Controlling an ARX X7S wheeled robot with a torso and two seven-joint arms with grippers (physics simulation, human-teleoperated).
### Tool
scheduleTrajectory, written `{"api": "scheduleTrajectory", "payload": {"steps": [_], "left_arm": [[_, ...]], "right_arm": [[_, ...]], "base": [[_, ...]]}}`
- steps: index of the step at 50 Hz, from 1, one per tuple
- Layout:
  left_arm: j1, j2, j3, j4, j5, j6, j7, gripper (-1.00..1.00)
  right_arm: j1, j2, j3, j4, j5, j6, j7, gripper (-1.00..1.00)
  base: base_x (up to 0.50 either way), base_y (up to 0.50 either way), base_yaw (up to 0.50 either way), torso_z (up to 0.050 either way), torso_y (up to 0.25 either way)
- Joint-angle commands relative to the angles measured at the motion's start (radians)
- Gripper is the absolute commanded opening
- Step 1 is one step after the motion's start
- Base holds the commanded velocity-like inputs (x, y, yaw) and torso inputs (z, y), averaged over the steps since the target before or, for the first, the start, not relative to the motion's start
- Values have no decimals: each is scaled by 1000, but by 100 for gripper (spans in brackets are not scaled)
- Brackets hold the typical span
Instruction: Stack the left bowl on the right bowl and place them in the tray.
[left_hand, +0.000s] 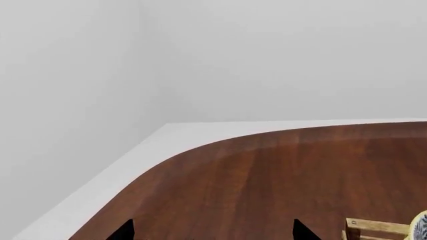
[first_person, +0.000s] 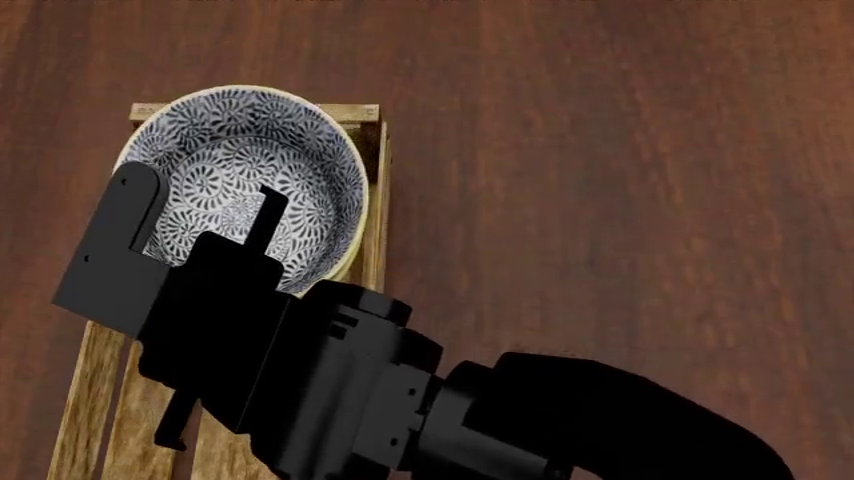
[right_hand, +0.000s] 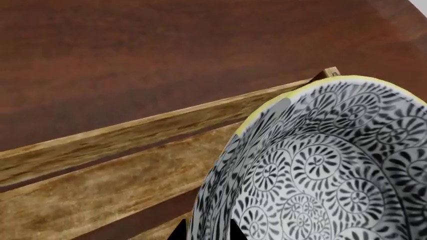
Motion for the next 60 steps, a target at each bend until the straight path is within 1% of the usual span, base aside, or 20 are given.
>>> {"api": "scheduleTrajectory", "payload": {"steps": [1,60], "left_arm": [[4,-2,-5,4,-4,0,-2,100],[12,-11,-16,5,-19,3,-10,100]], "right_arm": [[-2,-4,3,-45,-43,26,-6,-100],[-112,-4,6,-19,-121,-9,-94,-100]], "base": [[0,0,0,0,0],[0,0,0,0,1]]}}
